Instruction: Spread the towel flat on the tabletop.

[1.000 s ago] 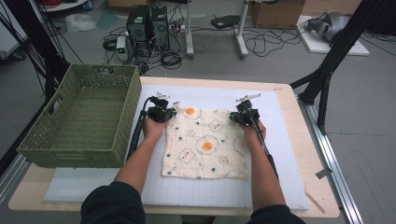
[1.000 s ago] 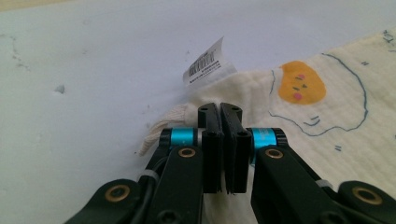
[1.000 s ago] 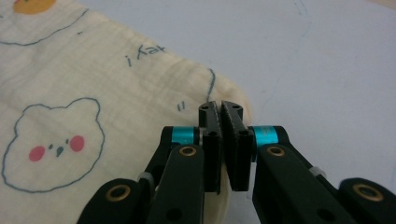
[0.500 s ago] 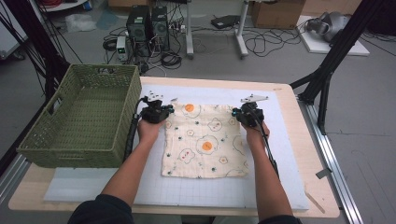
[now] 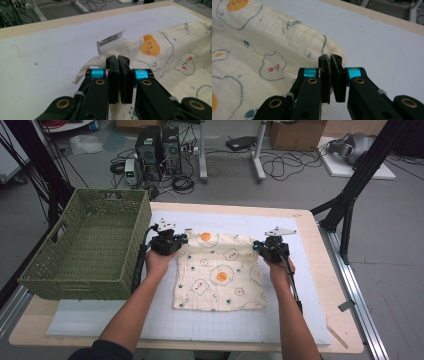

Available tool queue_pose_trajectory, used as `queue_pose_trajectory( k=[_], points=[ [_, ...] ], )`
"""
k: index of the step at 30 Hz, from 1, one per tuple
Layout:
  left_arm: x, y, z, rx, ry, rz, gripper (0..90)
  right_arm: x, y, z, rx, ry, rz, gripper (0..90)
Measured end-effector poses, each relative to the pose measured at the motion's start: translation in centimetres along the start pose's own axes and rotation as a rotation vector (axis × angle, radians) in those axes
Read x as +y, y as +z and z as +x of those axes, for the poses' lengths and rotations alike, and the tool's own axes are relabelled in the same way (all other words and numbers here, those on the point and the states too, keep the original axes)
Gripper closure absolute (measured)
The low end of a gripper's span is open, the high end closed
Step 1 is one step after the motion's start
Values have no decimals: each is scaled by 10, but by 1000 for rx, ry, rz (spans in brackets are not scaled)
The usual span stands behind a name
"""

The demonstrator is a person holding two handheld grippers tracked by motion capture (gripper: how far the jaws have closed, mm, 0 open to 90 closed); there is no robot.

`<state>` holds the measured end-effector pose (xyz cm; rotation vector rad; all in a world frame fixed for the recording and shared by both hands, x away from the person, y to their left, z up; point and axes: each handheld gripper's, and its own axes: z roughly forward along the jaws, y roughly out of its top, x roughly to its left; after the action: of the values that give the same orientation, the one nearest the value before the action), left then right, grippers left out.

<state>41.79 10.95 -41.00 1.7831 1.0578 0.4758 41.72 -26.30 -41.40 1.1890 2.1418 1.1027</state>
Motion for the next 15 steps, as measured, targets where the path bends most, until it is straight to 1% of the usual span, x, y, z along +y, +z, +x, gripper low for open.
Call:
queue_pose_trajectory(
  k=[1,2,4,6,7,8,9,11,15],
  points=[
    [-3,-5,-4,-13,8,-24,866,-1,-2,2,6,0,11,867],
    [-5,-10,-7,-21,29,-30,867,-3,-5,5,5,-15,11,867],
    [-9,-18,-11,-33,38,-39,866,-7,-10,8,13,-28,5,867],
    [-14,-24,-12,-40,23,-50,867,-11,-16,11,26,-24,32,867],
    [-16,-27,-12,-43,20,-52,866,-11,-19,12,31,-31,35,867],
    [-19,-29,-13,-49,13,-52,866,-10,-23,14,29,-41,31,867],
    [-20,-31,-13,-58,7,-41,866,-9,-27,17,29,-49,20,867],
    [-25,-37,-17,-69,10,-70,866,-9,-35,22,16,-78,-14,867],
    [-32,-46,-24,-93,27,-76,866,-15,-45,28,24,-90,-22,867]
  ],
)
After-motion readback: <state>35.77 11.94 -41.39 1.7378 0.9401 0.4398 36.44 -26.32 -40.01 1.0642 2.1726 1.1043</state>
